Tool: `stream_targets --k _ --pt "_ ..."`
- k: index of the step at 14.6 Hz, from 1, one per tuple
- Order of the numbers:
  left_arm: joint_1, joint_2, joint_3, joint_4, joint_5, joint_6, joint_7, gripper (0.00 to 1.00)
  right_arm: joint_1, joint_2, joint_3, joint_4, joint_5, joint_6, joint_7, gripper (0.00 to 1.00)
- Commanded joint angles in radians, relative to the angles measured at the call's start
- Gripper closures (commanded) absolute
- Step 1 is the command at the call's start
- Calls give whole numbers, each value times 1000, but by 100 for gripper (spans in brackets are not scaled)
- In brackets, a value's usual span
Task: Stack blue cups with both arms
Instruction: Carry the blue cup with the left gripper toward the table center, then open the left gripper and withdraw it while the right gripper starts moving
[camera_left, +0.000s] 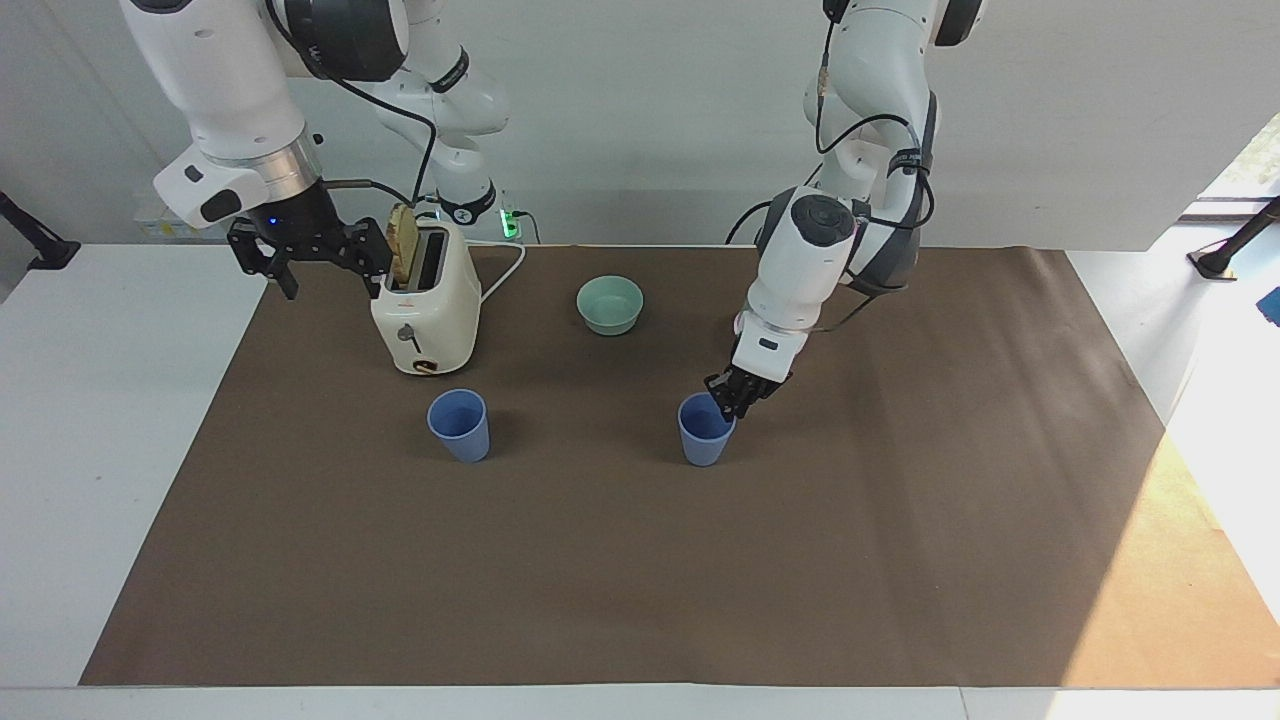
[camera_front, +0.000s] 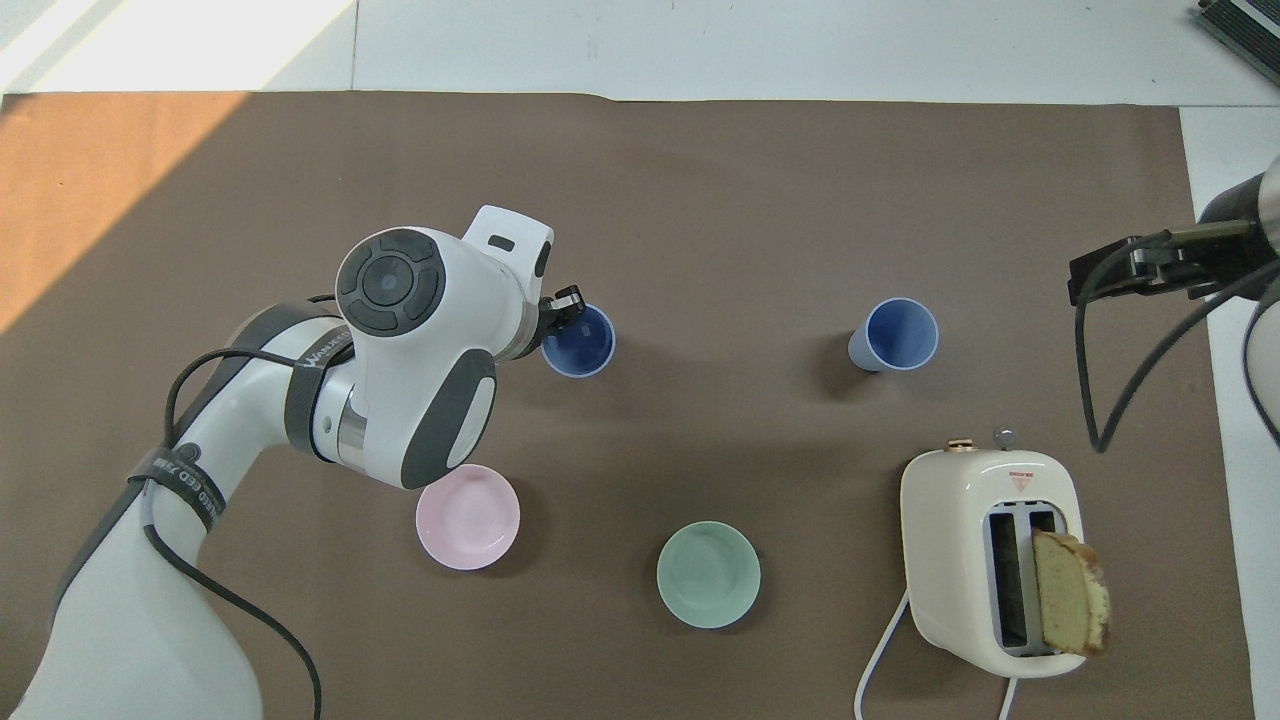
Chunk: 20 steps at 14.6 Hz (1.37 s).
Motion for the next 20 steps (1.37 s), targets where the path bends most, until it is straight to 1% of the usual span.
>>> stream_targets --k 1,3,6,8,12,15,16,17,19,20 --pt "-22 -63 19 -83 1 22 -30 0 -7 -15 1 -21 13 16 12 0" --pt "-13 -55 21 -63 3 9 4 0 -7 -15 1 -21 13 16 12 0" --pt "10 -64 33 -49 3 -3 128 0 -10 -15 -2 -21 13 16 12 0" --pt "66 -101 35 -38 3 -35 229 0 -10 -15 -2 -21 13 16 12 0" --pt "212 -207 35 -31 3 -174 524 0 -10 -17 -4 -16 15 21 10 0" --pt "318 -233 36 21 3 -303 703 0 -6 -26 -1 -33 13 28 4 0" --pt "347 -233 36 43 3 -337 758 0 -7 -32 1 -62 13 28 2 0" --pt "375 -233 36 63 3 -362 804 0 -10 -34 1 -102 24 60 4 0" --pt "427 -236 36 94 21 -414 842 0 -12 -52 0 -226 53 193 9 0" --pt "442 -239 35 121 44 -447 868 0 -10 -48 -1 -277 55 258 16 0"
